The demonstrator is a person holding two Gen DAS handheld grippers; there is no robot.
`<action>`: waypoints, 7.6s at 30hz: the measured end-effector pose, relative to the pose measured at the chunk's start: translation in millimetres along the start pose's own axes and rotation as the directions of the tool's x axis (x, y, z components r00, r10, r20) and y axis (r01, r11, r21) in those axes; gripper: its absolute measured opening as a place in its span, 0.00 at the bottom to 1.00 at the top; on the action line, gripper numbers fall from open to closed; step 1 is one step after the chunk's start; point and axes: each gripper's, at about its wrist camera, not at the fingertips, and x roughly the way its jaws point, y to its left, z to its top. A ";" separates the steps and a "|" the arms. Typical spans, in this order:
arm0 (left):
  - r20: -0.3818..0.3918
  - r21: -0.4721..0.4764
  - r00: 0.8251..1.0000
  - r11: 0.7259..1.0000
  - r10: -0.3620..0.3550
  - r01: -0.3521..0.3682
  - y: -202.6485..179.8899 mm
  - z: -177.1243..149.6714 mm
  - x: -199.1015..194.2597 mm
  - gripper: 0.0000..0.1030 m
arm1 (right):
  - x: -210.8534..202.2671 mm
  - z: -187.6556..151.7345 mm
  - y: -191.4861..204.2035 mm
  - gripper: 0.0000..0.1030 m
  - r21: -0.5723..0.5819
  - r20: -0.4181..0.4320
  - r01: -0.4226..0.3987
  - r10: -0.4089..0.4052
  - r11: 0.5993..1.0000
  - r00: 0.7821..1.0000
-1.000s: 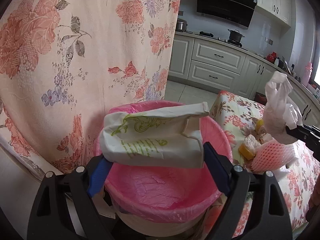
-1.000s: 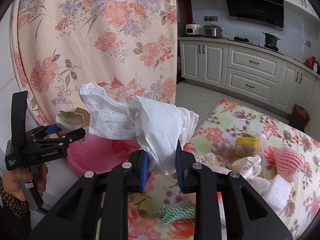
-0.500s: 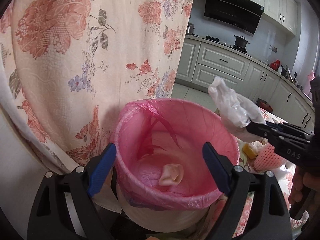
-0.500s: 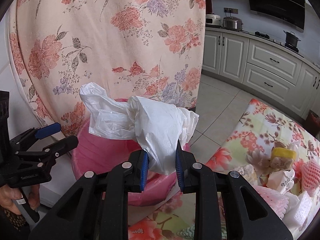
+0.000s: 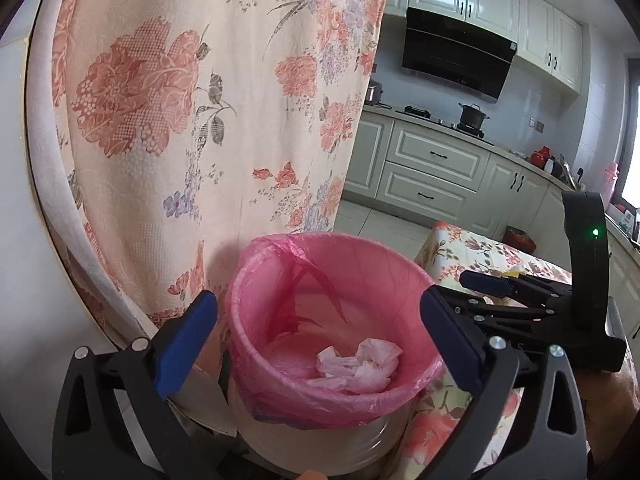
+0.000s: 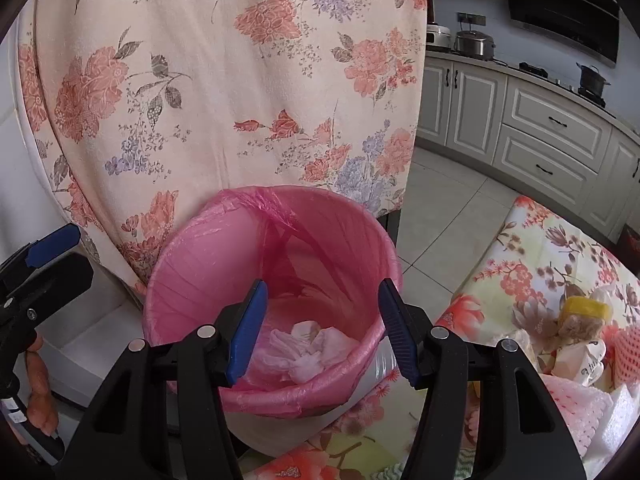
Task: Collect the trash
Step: 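Drop the tissue pack and plastic bags into the pink bin with both grippers, then close the left gripper on the green zigzag cloth, then grasp the white foam block with the right gripper while the left gripper holds the cloth, then release the cloth and foam block into the pink bin with both grippers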
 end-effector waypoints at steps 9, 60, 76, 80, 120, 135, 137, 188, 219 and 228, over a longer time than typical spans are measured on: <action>0.027 0.026 1.000 1.000 -0.006 0.005 -21.9 -1.1 2.5 0.95 | -62.4 -20.6 -28.6 0.62 0.051 0.070 0.070 -0.074 0.996 0.995; -0.407 0.252 0.864 0.872 -0.297 0.419 -220.1 -99.5 87.9 0.63 | -184.3 -218.1 -224.7 0.75 0.420 -0.092 0.455 -0.462 0.785 0.882; -0.480 0.276 0.835 0.857 -0.268 0.434 -226.8 -116.5 120.7 0.25 | -160.1 -206.2 -231.7 0.78 0.416 -0.110 0.449 -0.446 0.791 0.888; -0.474 0.263 0.831 0.853 -0.292 0.450 -225.8 -115.1 114.2 0.23 | -153.4 -202.2 -232.0 0.79 0.412 -0.113 0.446 -0.441 0.794 0.890; -0.310 0.249 0.861 0.840 -0.403 0.483 -206.1 -60.2 27.2 0.23 | -107.1 -158.5 -245.1 0.61 0.393 -0.160 0.484 -0.460 0.782 0.874; -0.269 0.242 0.872 0.848 -0.409 0.472 -203.7 -49.9 18.3 0.23 | -169.2 -156.7 -222.4 0.61 0.404 -0.046 0.475 -0.501 0.782 0.864; -0.264 0.241 0.873 0.849 -0.410 0.471 -203.1 -47.9 17.6 0.23 | -176.8 -154.9 -218.2 0.61 0.403 -0.031 0.470 -0.501 0.786 0.865; -0.093 0.094 0.975 0.973 -0.201 0.210 -40.0 16.4 14.3 0.23 | -112.9 -27.5 -55.7 0.61 0.131 0.101 0.229 -0.243 0.964 0.965; -0.086 -0.004 0.993 0.996 -0.086 0.086 21.7 28.4 34.6 0.53 | -6.2 9.9 18.1 0.74 0.008 0.018 0.092 -0.092 0.996 0.996; -0.088 -0.010 0.989 0.993 -0.115 0.114 10.9 19.7 26.8 0.57 | -38.1 1.4 2.9 0.75 0.024 0.055 0.132 -0.134 0.991 0.989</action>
